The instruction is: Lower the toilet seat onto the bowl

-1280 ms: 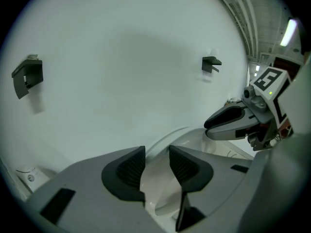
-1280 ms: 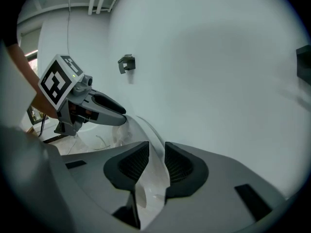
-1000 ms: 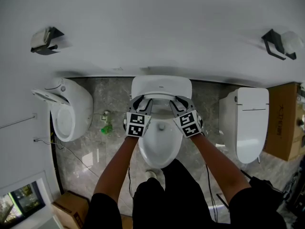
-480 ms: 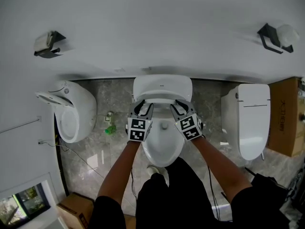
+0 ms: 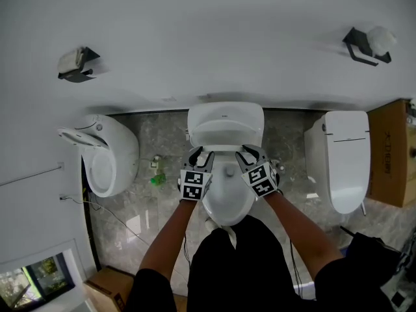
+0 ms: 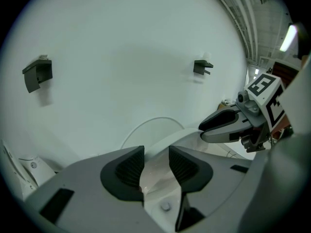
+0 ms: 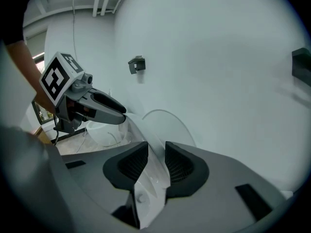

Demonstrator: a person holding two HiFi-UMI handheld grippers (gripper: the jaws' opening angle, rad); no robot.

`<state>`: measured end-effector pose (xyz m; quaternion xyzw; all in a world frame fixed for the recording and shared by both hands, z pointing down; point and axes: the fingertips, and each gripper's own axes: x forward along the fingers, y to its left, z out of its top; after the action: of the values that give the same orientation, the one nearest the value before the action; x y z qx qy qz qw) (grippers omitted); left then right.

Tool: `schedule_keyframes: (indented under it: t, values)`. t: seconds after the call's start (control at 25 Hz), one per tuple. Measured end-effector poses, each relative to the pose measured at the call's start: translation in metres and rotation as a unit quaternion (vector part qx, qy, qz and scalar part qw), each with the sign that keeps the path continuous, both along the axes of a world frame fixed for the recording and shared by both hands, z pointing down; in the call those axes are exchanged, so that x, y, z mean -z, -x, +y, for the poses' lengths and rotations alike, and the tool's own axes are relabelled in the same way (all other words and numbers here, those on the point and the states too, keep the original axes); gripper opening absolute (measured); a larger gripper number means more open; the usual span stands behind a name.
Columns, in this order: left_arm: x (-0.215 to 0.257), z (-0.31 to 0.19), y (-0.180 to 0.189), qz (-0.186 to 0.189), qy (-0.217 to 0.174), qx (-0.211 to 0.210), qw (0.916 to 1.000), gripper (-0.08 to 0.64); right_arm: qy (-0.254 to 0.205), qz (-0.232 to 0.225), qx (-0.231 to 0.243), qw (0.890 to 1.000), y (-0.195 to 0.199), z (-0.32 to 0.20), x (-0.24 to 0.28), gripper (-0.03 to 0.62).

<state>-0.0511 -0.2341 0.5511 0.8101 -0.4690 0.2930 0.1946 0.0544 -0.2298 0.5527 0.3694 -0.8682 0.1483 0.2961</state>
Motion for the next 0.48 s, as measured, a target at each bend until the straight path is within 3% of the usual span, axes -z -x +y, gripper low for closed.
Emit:
schedule_keyframes:
  t: [0.28,0.48]
  values:
    - [0.003,0.027,0.005,0.024,-0.003,0.015,0.9996,0.164,0.001,0.016,0.005,1.0,0.004,0.026,0.002,0.12]
    - [0.0,0.055,0.005,0.015,0.01,-0.004,0.9998,0.166,0.001,0.033,0.004,0.999,0.004,0.053,0.002,0.123]
